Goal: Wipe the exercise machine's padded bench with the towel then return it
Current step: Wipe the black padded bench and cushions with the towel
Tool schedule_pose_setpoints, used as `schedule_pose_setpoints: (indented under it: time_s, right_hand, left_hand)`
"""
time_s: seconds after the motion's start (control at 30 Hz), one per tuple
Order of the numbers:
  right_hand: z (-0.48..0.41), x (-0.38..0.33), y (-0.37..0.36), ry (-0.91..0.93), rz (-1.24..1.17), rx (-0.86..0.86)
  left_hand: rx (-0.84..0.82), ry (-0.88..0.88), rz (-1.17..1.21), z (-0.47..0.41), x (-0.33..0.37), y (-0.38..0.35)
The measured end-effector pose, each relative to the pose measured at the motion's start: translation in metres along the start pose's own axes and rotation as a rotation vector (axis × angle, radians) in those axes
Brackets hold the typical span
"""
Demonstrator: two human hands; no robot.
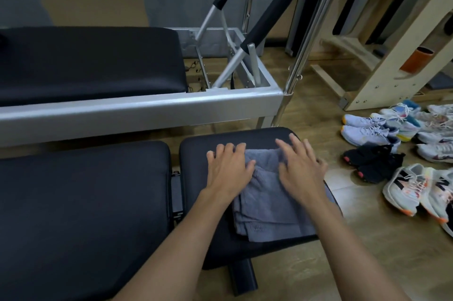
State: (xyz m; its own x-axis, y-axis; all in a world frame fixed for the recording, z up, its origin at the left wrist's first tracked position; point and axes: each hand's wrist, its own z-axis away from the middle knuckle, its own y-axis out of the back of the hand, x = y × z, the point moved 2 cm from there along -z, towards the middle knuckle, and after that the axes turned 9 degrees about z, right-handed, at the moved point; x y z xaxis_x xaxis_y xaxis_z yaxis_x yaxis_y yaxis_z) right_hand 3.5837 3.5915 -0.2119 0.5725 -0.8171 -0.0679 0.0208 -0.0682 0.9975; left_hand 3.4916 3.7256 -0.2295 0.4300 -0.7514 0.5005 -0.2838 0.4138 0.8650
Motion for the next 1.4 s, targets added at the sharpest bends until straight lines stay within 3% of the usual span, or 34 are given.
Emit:
schedule_pose_setpoints:
  time_s: [0.1, 0.17, 0.3, 0.43, 0.5, 0.63, 0.67, 0.7, 0.8, 0.87, 0.93, 1.0, 1.17, 1.4]
  right_hand:
    - [-0.027, 0.0, 0.011, 0.021, 0.161, -0.145]
    - [-0.036, -0.01, 0.02, 0.053, 0.244, -0.088]
    - [-0.049, -0.026, 0.058, 0.025, 0.097, 0.235]
    - [-0.038, -0.034, 0.103, 0.131, -0.086, 0.593]
    - [-0.017, -0.027, 0.103, 0.248, -0.138, 0.617]
    - [0.035, -0.007, 0.057, 0.407, -0.303, 0.471]
    - [0.039, -0.008, 0.046, 0.381, -0.361, 0.426]
    - [0.039, -0.013, 0.037, 0.351, -0.389, 0.378]
    - [0.025, -0.051, 0.014, 0.366, -0.263, 0.18]
    - [0.018, -0.079, -0.005, 0.378, -0.109, 0.034]
    - [0.016, -0.097, -0.02, 0.346, 0.036, -0.01]
    - [0.022, -0.102, -0.024, 0.294, 0.103, 0.067]
    - [0.045, -0.11, -0.032, 0.247, 0.086, 0.206]
    - [-0.047, -0.15, -0.048, 0.3, 0.091, 0.293]
  left_hand:
    - [-0.139, 0.153, 0.146, -0.023, 0.001, 0.016]
    - [-0.16, 0.181, 0.224, -0.033, 0.004, 0.026]
    - [0.161, 0.068, 0.331, -0.047, 0.014, 0.069]
    - [0.414, -0.204, 0.411, -0.034, 0.023, 0.128]
    - [0.279, -0.275, 0.4, -0.014, 0.022, 0.14]
    - [-0.458, -0.169, 0.172, 0.024, 0.016, 0.114]
    - [-0.542, -0.127, 0.178, 0.028, 0.011, 0.105]
    - [-0.517, -0.094, 0.209, 0.027, 0.003, 0.097]
    - [-0.012, 0.015, 0.263, 0.009, -0.033, 0.084]
    - [0.184, 0.081, 0.298, 0.001, -0.056, 0.074]
    - [0.198, 0.086, 0.297, -0.003, -0.071, 0.064]
    - [0.185, 0.083, 0.28, -0.006, -0.085, 0.055]
    - [0.263, 0.171, 0.503, -0.025, -0.119, 0.053]
    - [0.211, 0.157, 0.514, -0.061, -0.145, 0.056]
